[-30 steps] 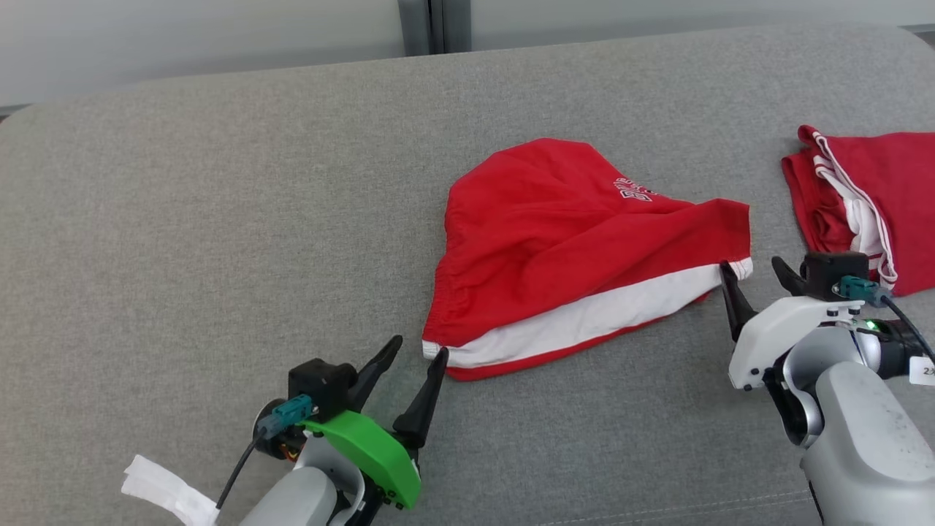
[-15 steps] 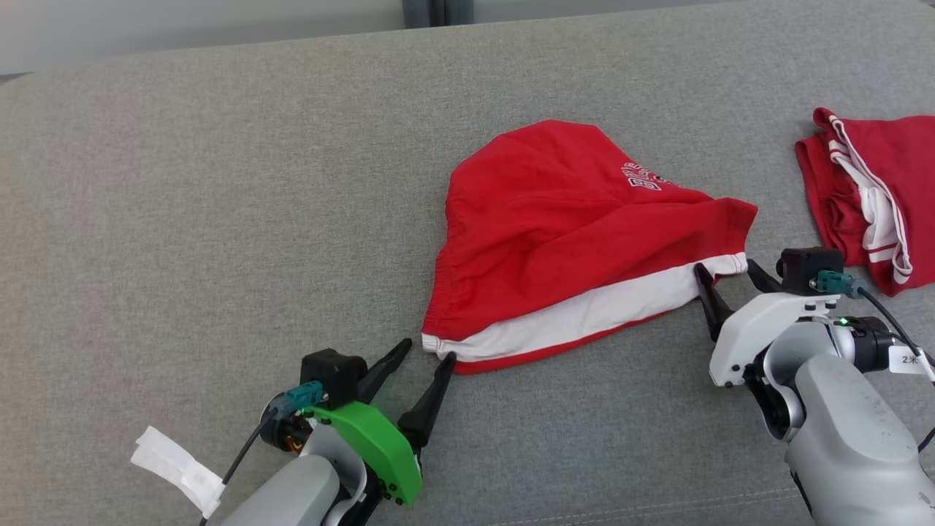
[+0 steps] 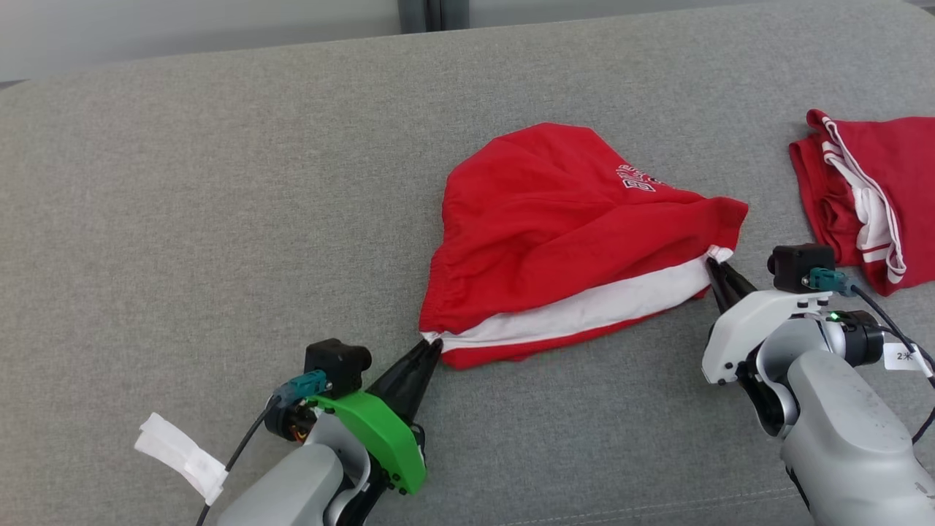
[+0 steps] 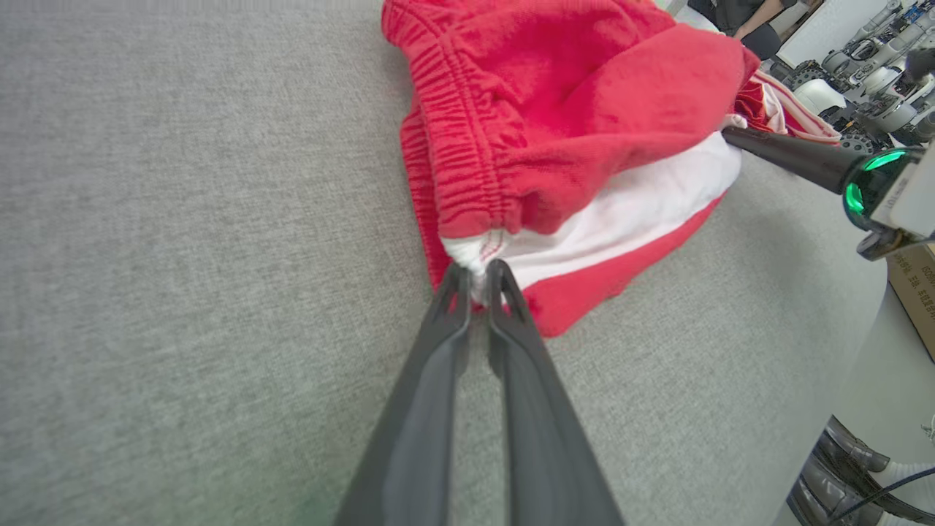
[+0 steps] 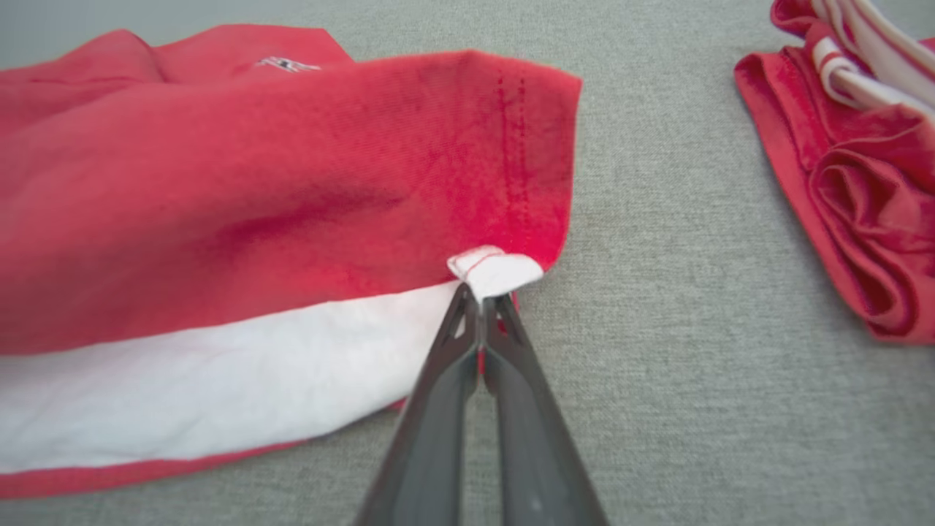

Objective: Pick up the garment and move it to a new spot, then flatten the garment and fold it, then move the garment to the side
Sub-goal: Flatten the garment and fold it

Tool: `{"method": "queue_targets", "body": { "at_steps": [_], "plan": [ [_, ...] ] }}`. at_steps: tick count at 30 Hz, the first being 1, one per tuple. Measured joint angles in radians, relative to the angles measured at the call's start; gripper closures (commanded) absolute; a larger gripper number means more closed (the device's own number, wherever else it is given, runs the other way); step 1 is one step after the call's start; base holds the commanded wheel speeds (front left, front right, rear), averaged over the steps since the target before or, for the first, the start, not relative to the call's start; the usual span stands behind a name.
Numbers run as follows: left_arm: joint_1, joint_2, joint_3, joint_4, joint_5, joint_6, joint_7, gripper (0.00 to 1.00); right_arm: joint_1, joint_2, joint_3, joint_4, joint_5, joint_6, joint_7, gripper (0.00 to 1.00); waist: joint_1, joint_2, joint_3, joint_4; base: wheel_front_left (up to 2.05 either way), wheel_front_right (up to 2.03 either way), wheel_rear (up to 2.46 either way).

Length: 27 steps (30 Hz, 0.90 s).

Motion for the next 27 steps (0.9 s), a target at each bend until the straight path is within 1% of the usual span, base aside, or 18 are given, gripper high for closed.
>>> {"method": "queue_targets", "body": {
  "at_steps": [6, 10, 16, 19, 21, 24, 27],
  "plan": [
    [-0.004, -0.017, 0.013, -0.024, 0.0, 0.0, 0.0, 1.0, -0.004, -0.008, 0.015, 0.004, 0.026, 0.0, -0.017, 1.0, 0.0, 0.0, -0.012, -0.003, 0.0, 0.0, 0.0],
    [0.0, -0.019, 0.081, -0.093, -0.001, 0.0, 0.0, 1.0, 0.0, -0.019, 0.007, -0.023, 0.043, 0.0, -0.049, 1.0, 0.0, 0.0, -0.025, -0.006, 0.0, 0.0, 0.0],
    [0.049, 0.0, 0.181, -0.228, 0.014, 0.0, -0.001, 1.0, 0.039, -0.042, -0.024, -0.114, 0.055, 0.0, -0.082, 1.0, 0.0, 0.0, -0.055, -0.009, 0.0, 0.0, 0.0],
    [0.067, 0.006, 0.231, -0.314, 0.019, 0.0, -0.001, 1.0, 0.067, -0.054, -0.054, -0.194, 0.057, 0.0, -0.089, 1.0, 0.0, 0.0, -0.071, -0.01, 0.0, 0.0, 0.0],
    [0.077, 0.011, 0.257, -0.379, 0.019, 0.0, -0.001, 1.0, 0.089, -0.058, -0.078, -0.271, 0.059, 0.0, -0.086, 1.0, 0.0, 0.0, -0.08, -0.011, 0.0, 0.0, 0.0],
    [0.082, 0.017, 0.294, -0.47, 0.007, 0.0, -0.001, 1.0, 0.117, -0.056, -0.121, -0.4, 0.058, 0.001, -0.065, 1.0, 0.0, 0.0, -0.087, -0.016, 0.0, 0.0, 0.0],
    [0.079, 0.025, 0.306, -0.531, -0.017, 0.0, -0.001, 1.0, 0.143, -0.052, -0.165, -0.532, 0.051, 0.001, -0.024, 1.0, 0.0, 0.0, -0.086, -0.02, 0.0, 0.0, 0.0]
  ]
}}
